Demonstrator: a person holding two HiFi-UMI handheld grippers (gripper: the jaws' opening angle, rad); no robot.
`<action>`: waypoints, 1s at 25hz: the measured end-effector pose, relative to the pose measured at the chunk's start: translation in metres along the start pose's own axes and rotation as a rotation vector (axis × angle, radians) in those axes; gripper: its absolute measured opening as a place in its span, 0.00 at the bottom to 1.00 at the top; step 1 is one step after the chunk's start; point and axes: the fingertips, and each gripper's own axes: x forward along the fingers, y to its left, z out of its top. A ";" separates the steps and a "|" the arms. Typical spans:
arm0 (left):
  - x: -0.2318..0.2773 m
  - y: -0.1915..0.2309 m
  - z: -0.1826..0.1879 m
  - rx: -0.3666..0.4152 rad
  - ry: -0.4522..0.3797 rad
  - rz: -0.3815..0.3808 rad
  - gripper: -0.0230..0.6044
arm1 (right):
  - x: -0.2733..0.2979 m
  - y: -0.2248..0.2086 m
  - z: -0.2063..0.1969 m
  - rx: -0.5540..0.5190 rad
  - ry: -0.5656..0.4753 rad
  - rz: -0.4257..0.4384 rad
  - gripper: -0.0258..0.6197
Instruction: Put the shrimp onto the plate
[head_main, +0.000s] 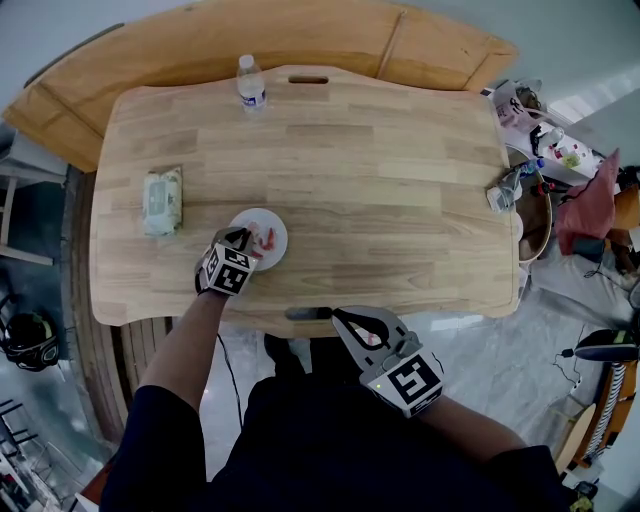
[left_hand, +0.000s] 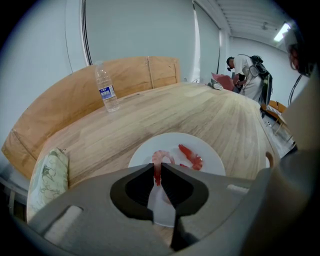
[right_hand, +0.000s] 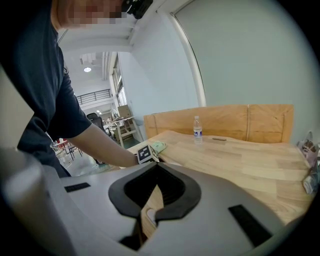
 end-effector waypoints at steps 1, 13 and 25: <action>0.001 0.000 0.000 0.001 0.002 -0.001 0.11 | 0.000 0.000 -0.001 -0.001 0.000 0.002 0.05; 0.004 0.002 -0.003 0.010 0.018 0.002 0.11 | -0.005 -0.006 -0.005 0.007 0.010 -0.005 0.06; 0.002 0.001 0.001 0.016 0.019 -0.013 0.11 | -0.011 -0.006 -0.004 0.017 0.005 -0.018 0.06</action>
